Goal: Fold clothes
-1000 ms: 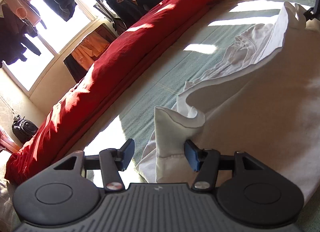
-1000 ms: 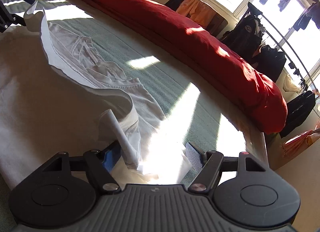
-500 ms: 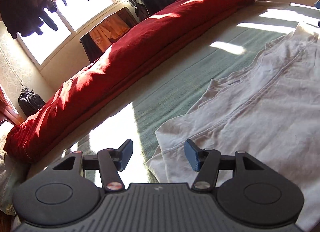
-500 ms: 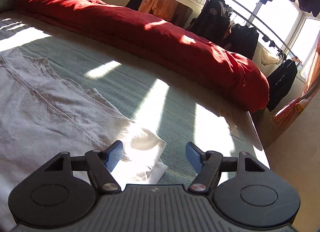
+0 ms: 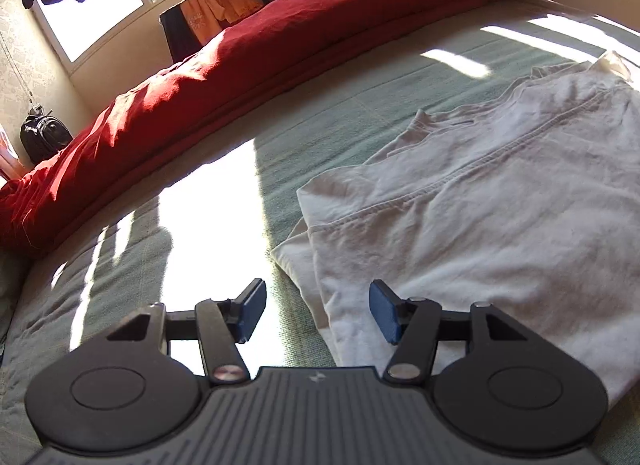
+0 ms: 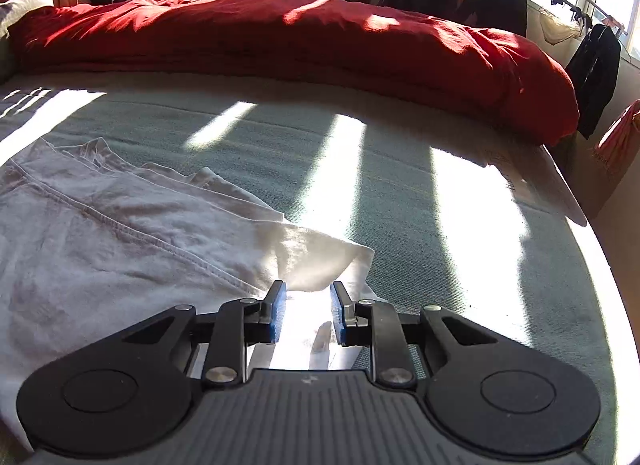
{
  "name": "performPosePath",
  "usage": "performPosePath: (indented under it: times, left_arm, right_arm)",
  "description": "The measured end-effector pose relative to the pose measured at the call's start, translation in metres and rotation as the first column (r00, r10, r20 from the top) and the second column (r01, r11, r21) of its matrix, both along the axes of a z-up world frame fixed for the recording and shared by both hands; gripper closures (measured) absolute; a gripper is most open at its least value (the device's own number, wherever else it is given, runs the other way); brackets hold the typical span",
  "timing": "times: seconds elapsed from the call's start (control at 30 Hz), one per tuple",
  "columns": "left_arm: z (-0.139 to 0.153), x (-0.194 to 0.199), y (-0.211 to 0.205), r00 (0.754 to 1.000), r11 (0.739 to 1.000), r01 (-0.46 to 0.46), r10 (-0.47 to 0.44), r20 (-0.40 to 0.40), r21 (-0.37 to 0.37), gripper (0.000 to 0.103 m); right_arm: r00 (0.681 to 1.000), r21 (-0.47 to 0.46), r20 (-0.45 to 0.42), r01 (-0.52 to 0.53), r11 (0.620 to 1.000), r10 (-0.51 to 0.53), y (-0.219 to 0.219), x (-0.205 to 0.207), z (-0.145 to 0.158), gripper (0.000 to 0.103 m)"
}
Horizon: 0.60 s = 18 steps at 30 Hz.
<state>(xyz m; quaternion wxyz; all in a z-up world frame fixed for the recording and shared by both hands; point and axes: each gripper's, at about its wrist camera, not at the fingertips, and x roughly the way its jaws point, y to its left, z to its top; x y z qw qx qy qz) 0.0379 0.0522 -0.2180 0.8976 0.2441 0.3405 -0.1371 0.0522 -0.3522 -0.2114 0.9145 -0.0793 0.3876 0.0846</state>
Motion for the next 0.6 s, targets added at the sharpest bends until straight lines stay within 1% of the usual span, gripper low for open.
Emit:
performPosePath:
  times: [0.07, 0.13, 0.2, 0.23, 0.27, 0.3, 0.33, 0.37, 0.47, 0.53, 0.57, 0.6]
  left_arm:
    - [0.012, -0.019, 0.002, 0.999, 0.996, 0.054, -0.054, -0.006, -0.073, 0.045]
    - [0.017, -0.036, -0.002, 0.993, 0.986, 0.114, -0.115, -0.004, -0.122, 0.045]
    - [0.014, -0.049, -0.012, 0.986, 0.980, 0.159, -0.163, -0.026, -0.121, 0.044]
    - [0.009, -0.053, -0.015, 0.985, 0.982, 0.156, -0.163, -0.055, -0.111, 0.044]
    - [0.003, -0.056, -0.017, 0.984, 0.985, 0.142, -0.151, -0.091, -0.099, 0.044]
    - [-0.005, -0.060, -0.015, 0.984, 0.991, 0.111, -0.121, -0.132, -0.077, 0.044]
    - [-0.010, -0.064, -0.009, 0.983, 0.994, 0.082, -0.093, -0.159, -0.079, 0.044]
    - [-0.014, -0.068, -0.002, 0.981, 0.994, 0.055, -0.071, -0.179, -0.094, 0.044]
    - [-0.009, -0.080, 0.012, 0.975, 0.994, 0.023, -0.045, -0.217, -0.103, 0.043]
    - [-0.004, -0.087, 0.021, 0.970, 0.994, 0.004, -0.030, -0.240, -0.107, 0.044]
    - [0.000, -0.088, 0.026, 0.969, 0.991, -0.012, -0.022, -0.245, -0.137, 0.046]
    - [0.005, -0.088, 0.031, 0.969, 0.984, -0.032, -0.013, -0.246, -0.178, 0.046]
  right_arm:
    - [0.999, 0.099, -0.030, -0.023, 0.995, 0.026, -0.008, -0.020, 0.009, 0.078]
    - [0.997, 0.164, -0.059, -0.047, 0.985, 0.058, -0.008, -0.035, 0.010, 0.083]
    - [0.991, 0.217, -0.094, -0.073, 0.974, 0.095, -0.005, -0.047, 0.006, 0.084]
    - [0.987, 0.240, -0.114, -0.082, 0.967, 0.112, -0.004, -0.053, 0.004, 0.084]
    - [0.982, 0.232, -0.156, -0.072, 0.970, 0.111, -0.001, -0.058, -0.005, 0.084]
    - [0.975, 0.223, -0.197, -0.063, 0.973, 0.108, 0.001, -0.064, -0.014, 0.084]
    - [0.971, 0.198, -0.218, -0.055, 0.979, 0.098, -0.002, -0.071, -0.022, 0.085]
    - [0.970, 0.204, -0.224, -0.046, 0.978, 0.093, -0.007, -0.079, -0.023, 0.087]
    - [0.967, 0.219, -0.243, -0.023, 0.975, 0.077, -0.020, -0.103, -0.025, 0.087]
    - [0.968, 0.217, -0.242, -0.017, 0.976, 0.071, -0.025, -0.110, -0.017, 0.087]
    - [0.969, 0.224, -0.238, -0.011, 0.975, 0.066, -0.027, -0.110, -0.013, 0.086]
    - [0.974, 0.237, -0.223, 0.005, 0.971, 0.049, -0.031, -0.109, -0.009, 0.085]
